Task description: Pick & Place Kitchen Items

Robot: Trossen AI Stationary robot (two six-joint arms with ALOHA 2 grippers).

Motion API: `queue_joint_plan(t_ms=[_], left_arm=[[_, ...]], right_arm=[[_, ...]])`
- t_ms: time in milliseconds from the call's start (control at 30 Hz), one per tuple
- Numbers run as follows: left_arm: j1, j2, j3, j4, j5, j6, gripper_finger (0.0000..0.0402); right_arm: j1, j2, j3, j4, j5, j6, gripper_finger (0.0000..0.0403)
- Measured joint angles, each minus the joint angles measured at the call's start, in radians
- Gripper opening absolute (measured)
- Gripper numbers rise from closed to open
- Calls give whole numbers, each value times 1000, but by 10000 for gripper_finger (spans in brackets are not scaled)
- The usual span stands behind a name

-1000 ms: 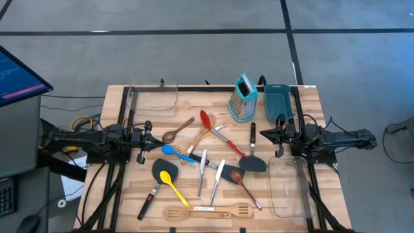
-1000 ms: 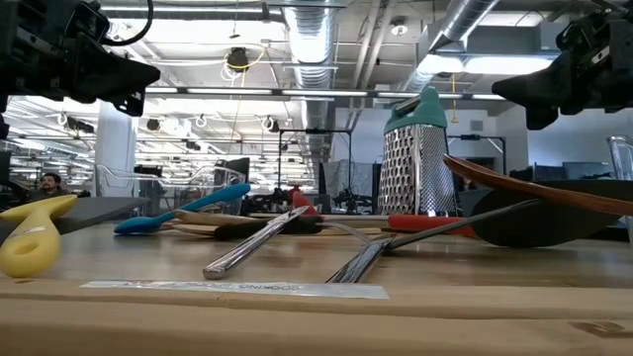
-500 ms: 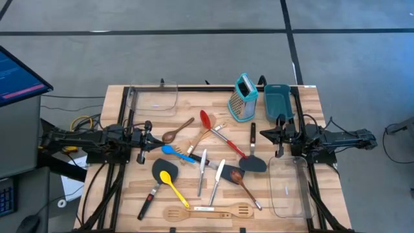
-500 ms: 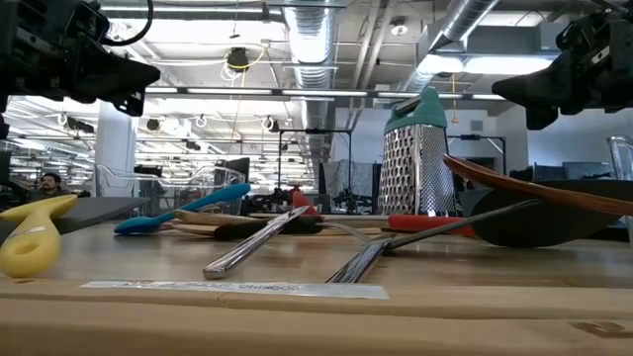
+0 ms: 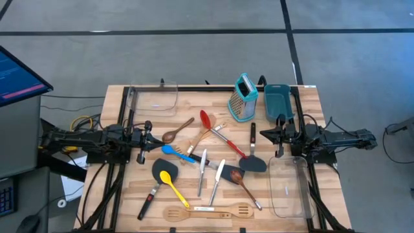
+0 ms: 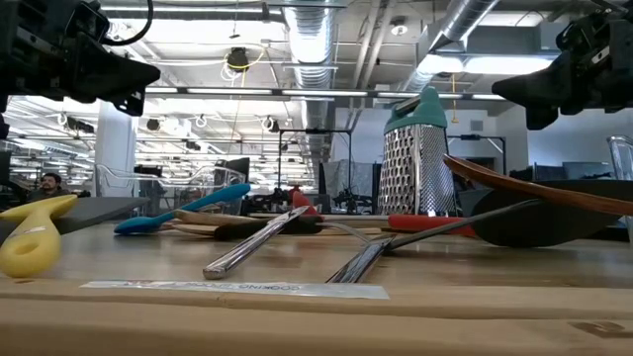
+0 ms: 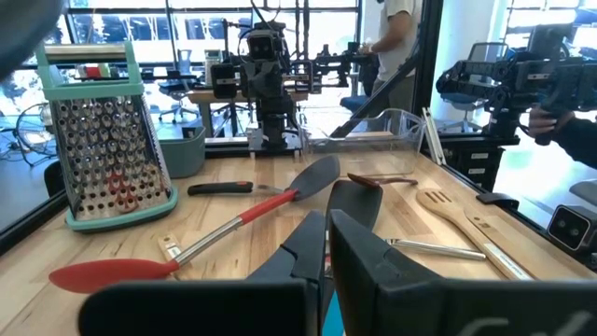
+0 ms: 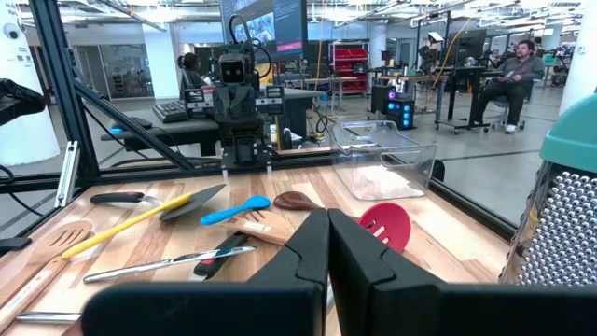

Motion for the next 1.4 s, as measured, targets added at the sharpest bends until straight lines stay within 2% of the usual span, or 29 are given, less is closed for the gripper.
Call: queue_joint_plan(t_ms=[500,667,767,1400], left_arm=[[0,0,0,25,0,-5,8],[0,0,0,69,1,-130,8],[0,0,0,113,1,-154,8],[0,0,0,148,0,-157,8]], right_arm=[[0,0,0,0,0,0,0],[3,0,0,0,0,0,0],[3,0,0,0,0,0,0],[3,0,0,0,0,0,0]])
